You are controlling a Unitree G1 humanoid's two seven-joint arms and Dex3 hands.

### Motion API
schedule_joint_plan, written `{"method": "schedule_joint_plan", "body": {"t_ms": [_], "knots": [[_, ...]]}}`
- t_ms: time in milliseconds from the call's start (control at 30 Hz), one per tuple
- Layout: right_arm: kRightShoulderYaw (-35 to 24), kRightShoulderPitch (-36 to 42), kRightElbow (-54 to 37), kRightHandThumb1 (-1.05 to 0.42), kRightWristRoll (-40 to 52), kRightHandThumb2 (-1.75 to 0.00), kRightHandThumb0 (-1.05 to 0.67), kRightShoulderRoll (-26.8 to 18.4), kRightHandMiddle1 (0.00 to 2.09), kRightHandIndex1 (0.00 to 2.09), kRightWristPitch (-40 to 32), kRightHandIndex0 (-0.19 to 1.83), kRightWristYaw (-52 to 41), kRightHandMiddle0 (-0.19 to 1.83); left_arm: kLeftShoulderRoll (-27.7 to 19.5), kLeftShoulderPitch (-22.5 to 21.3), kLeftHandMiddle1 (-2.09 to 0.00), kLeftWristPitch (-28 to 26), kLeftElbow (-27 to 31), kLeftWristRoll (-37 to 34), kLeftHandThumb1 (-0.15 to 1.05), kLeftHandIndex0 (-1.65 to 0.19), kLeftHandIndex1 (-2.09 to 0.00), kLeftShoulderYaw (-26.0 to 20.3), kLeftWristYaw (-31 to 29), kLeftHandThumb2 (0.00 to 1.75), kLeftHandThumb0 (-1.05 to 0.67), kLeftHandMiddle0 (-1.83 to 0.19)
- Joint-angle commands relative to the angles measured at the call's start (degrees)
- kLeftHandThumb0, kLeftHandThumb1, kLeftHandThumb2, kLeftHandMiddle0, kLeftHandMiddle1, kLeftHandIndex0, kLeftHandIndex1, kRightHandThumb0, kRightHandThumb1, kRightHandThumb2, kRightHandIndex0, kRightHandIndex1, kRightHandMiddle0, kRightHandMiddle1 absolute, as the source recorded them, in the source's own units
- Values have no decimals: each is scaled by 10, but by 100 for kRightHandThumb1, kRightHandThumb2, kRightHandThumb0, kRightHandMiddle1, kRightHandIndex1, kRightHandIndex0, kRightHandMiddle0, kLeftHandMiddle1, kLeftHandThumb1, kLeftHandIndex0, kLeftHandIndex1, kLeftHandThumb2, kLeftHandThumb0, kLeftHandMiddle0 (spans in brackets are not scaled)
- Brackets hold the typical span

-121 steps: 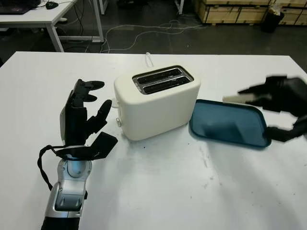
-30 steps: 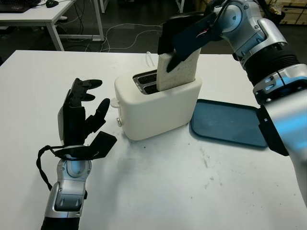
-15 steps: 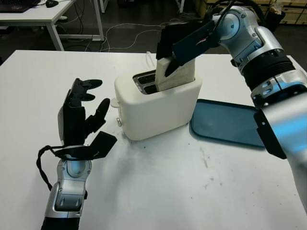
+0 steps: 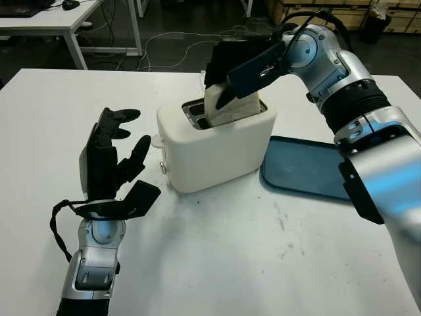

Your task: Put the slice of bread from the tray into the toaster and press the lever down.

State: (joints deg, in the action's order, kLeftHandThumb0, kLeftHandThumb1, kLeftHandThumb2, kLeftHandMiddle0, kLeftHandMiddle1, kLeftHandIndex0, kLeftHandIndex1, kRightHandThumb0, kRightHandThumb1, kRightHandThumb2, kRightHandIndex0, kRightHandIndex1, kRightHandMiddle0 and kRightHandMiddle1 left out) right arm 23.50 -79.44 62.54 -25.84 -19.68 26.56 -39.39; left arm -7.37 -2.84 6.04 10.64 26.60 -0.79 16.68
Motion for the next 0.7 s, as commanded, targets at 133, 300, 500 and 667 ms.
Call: {"method": "schedule_joint_plan", "body": {"t_ms": [133, 300, 500, 667], "knots": [[-7, -23, 13, -86, -4, 0, -37, -4, 2, 76, 19, 113, 31, 129, 4, -1, -138, 5, 0, -3, 92, -22, -105, 3, 2, 48, -58, -24], [-3, -31, 19, -86, -17, 0, -38, -13, 2, 77, 25, 113, 48, 128, 0, -2, -139, 6, -3, 5, 92, -22, -106, 3, 6, 48, -58, -24], [-2, -24, 26, -83, -22, 0, -35, -20, 2, 78, 29, 113, 39, 129, 0, -2, -138, 8, -4, 1, 92, -23, -106, 3, 7, 48, -57, -24], [15, -23, 36, -85, -32, 0, -39, -20, 1, 69, 4, 114, -16, 127, 1, -2, -138, 8, -3, 1, 92, -22, -105, 4, 7, 47, -57, -25]]}}
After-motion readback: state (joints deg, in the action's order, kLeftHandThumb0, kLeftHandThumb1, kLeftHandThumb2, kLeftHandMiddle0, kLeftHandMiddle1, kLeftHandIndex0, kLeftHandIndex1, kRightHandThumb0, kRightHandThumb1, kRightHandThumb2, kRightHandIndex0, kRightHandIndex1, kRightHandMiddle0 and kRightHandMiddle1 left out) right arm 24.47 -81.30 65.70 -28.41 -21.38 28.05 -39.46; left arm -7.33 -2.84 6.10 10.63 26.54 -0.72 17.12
